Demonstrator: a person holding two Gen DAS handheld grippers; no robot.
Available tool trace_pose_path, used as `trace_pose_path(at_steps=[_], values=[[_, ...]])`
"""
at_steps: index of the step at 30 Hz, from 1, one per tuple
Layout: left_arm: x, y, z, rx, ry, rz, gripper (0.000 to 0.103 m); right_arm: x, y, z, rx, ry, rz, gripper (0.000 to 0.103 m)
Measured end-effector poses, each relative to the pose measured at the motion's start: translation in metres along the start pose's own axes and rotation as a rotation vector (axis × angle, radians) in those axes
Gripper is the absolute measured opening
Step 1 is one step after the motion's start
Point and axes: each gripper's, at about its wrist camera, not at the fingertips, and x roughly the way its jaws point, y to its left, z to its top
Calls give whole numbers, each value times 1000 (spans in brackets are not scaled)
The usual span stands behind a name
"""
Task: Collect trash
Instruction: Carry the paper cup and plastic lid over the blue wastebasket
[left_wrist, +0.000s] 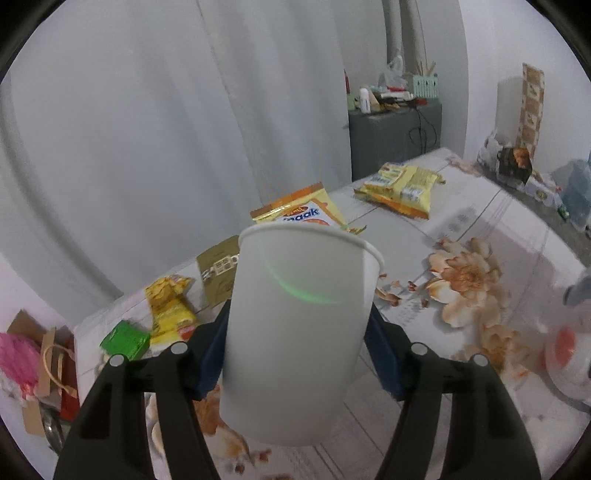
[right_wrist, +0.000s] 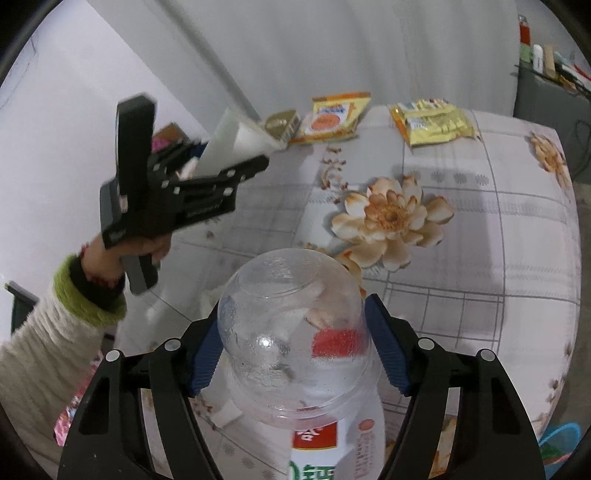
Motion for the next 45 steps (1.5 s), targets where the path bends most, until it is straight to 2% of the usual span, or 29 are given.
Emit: trace_pose_path(at_steps=[10, 17, 21, 26, 34, 41, 45], values=[[-103, 9, -21, -139, -165, -64, 65, -48, 19, -8, 31, -134, 48, 68], [-178, -9, -49, -156, -265, -114, 65, -87, 37, -31, 49, -216, 46, 68], [-214, -25, -60, -180, -315, -179, 65, -116, 46, -54, 70, -274, 55, 66], [-238, -64, -58, -167, -369, -272, 65, -151, 47, -87, 116, -346, 51, 66], [-242, -127, -48, -187, -368, -481, 65, -205, 17, -164, 274, -484, -12, 66], [-239, -205, -36, -141, -318, -656, 65, -260, -41, -266, 548, -620, -161, 66], [-230, -268, -20, -75, -256, -745, 66, -285, -80, -327, 733, -700, -228, 66]])
